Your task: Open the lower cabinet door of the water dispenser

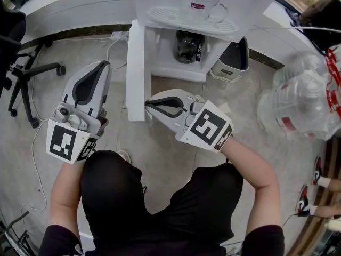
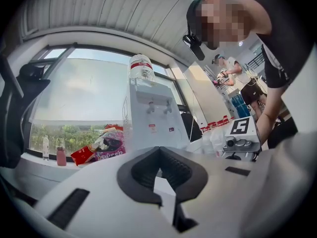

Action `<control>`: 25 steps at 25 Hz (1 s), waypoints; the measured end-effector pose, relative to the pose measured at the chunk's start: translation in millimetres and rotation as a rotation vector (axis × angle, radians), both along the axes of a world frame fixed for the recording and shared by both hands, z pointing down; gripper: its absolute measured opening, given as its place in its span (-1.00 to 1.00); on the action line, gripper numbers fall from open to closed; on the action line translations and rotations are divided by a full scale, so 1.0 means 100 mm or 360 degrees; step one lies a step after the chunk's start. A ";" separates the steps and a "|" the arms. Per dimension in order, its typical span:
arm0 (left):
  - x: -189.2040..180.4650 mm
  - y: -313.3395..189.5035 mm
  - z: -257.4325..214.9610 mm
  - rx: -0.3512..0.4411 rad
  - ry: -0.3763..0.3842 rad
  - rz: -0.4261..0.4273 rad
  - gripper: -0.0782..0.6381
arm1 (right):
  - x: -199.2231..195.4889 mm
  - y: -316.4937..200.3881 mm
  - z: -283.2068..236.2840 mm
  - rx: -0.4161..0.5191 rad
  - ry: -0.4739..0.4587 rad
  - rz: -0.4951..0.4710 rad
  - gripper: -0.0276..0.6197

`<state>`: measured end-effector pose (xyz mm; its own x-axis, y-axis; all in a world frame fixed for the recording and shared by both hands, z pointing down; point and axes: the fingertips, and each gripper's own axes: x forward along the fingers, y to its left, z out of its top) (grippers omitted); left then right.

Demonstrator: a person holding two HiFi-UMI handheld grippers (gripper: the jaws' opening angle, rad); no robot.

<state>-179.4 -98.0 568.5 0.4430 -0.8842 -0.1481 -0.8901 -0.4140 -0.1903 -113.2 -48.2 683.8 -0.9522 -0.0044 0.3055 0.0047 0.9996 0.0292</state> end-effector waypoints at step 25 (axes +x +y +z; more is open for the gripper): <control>-0.37 -0.22 -0.02 -0.0035 0.0041 -0.0120 -0.76 | -0.18 -0.53 0.00 0.0068 -0.0079 0.0159 -0.90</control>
<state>-216.7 -120.2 566.8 0.3713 -0.9181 -0.1387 -0.9234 -0.3495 -0.1586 -131.2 -101.6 683.5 -0.9604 -0.1119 0.2553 -0.0971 0.9928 0.0697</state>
